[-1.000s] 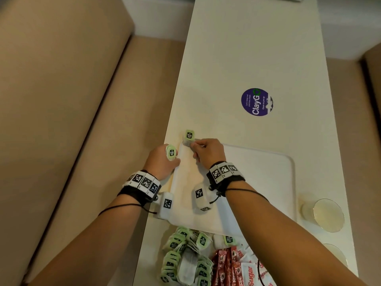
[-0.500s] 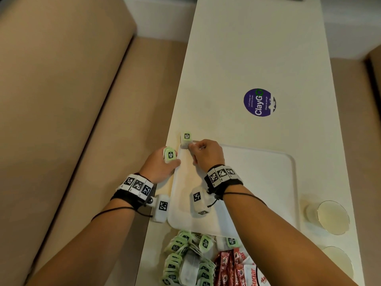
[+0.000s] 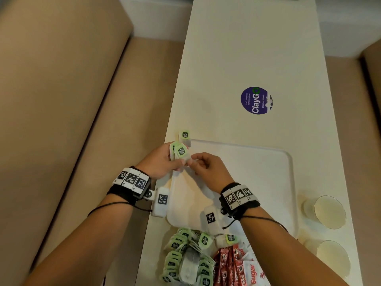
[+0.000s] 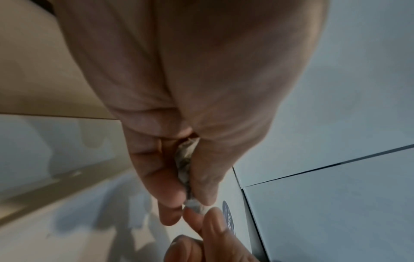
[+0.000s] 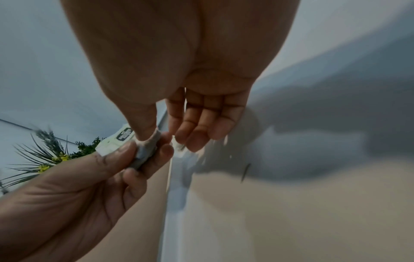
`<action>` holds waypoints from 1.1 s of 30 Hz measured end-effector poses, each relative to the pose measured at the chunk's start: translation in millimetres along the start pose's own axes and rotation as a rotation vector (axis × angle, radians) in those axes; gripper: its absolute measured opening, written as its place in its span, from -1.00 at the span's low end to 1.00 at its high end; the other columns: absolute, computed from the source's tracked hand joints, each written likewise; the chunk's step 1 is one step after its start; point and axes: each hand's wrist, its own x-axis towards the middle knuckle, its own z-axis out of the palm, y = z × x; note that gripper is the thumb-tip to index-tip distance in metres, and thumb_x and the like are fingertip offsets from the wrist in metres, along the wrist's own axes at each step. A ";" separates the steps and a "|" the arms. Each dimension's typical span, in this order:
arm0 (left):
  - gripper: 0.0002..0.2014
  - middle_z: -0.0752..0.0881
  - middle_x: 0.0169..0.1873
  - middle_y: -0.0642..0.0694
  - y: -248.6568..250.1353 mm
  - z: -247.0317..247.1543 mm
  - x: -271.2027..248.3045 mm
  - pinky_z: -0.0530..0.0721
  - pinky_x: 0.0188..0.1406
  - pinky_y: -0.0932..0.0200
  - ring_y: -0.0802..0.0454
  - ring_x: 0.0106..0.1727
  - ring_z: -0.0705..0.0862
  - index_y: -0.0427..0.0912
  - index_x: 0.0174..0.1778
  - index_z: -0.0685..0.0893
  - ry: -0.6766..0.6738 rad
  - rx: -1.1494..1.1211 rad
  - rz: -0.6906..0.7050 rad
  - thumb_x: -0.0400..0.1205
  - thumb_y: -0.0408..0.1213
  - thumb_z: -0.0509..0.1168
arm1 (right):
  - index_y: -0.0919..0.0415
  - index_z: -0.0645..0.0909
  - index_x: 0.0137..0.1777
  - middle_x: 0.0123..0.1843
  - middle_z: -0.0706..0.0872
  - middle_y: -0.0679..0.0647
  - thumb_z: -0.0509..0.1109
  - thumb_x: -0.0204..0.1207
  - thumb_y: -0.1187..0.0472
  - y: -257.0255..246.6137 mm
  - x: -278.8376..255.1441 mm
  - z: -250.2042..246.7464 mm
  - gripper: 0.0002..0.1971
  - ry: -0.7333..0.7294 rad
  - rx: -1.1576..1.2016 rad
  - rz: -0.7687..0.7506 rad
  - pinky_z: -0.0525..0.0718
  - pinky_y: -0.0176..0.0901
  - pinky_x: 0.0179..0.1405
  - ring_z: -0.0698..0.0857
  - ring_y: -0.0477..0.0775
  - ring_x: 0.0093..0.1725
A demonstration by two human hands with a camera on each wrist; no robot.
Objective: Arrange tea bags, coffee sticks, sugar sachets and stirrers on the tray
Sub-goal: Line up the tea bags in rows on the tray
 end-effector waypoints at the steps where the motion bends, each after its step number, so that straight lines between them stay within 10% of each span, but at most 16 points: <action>1: -0.69 0.83 -0.02 -0.06 -0.5 -0.1 1.2 0.72 -0.16 0.25 0.18 -0.09 0.78 -0.09 0.23 0.66 0.003 0.023 0.005 0.64 -0.49 0.42 | 0.00 0.75 0.18 -0.13 0.82 0.14 0.51 0.58 -0.08 0.6 -1.0 0.3 -0.74 0.008 0.008 -0.005 0.78 0.23 0.13 0.80 0.21 -0.09; 15: -0.80 0.78 -0.27 -0.03 -1.7 -1.7 20.1 0.67 -0.25 0.19 0.10 -0.30 0.71 -0.18 -0.03 0.71 0.280 0.186 -0.077 0.55 -0.22 0.57 | 0.11 0.79 -0.06 -0.23 0.81 -0.02 0.48 0.64 0.07 -4.2 22.5 -16.2 -0.86 0.206 -0.068 0.009 0.78 0.07 -0.01 0.77 0.09 -0.19; 21: -0.83 0.70 -0.28 0.04 -2.4 -9.4 41.5 0.51 -0.34 0.25 0.04 -0.26 0.62 -0.14 -0.15 0.67 0.399 0.429 -0.102 0.52 -0.24 0.55 | 0.02 0.54 -0.44 -0.55 0.48 -0.16 0.47 0.62 0.16 -9.4 37.6 -28.4 -0.63 0.258 -0.175 0.085 0.38 -0.49 -0.49 0.46 -0.22 -0.55; 29: -0.77 0.74 -0.22 -0.04 -3.3 -3.1 53.7 0.64 -0.17 0.11 -0.09 -0.17 0.72 -0.18 -0.08 0.68 0.380 0.517 -0.058 0.47 -0.28 0.59 | 0.09 0.60 -0.45 -0.44 0.62 -0.03 0.49 0.56 0.07 -10.7 50.3 -22.7 -0.66 0.260 -0.312 0.139 0.62 -0.09 -0.26 0.64 0.13 -0.30; 33: -0.80 0.74 -0.24 -0.05 -3.5 -2.2 56.3 0.61 -0.21 0.12 -0.08 -0.19 0.71 -0.19 -0.09 0.68 0.381 0.527 -0.053 0.50 -0.29 0.56 | 0.02 0.71 -0.06 -0.20 0.72 -0.10 0.52 0.55 -0.05 -9.3 50.1 -18.5 -0.84 0.311 -0.295 0.150 0.71 -0.07 -0.09 0.71 0.04 -0.14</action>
